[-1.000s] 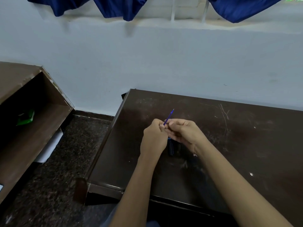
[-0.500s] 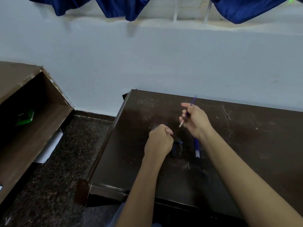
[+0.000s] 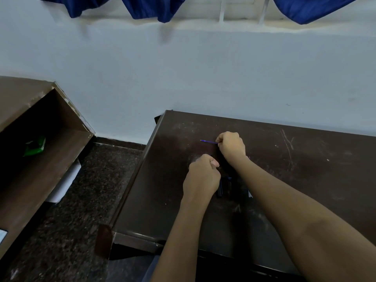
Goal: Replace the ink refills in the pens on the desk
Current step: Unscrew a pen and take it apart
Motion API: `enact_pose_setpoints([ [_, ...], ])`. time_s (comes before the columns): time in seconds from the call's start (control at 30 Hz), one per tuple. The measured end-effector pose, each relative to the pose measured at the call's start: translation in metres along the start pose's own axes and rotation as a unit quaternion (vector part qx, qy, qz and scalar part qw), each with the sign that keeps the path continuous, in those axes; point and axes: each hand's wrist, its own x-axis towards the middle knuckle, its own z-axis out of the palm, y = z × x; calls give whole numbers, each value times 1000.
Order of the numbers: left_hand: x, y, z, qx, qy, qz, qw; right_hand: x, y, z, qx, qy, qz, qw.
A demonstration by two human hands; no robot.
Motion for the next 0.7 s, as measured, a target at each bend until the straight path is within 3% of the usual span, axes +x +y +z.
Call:
enact_pose_setpoints([
  [0.7,1,-2,1,2,8,7,1000,11,5,3,14,-10,-2,1000],
])
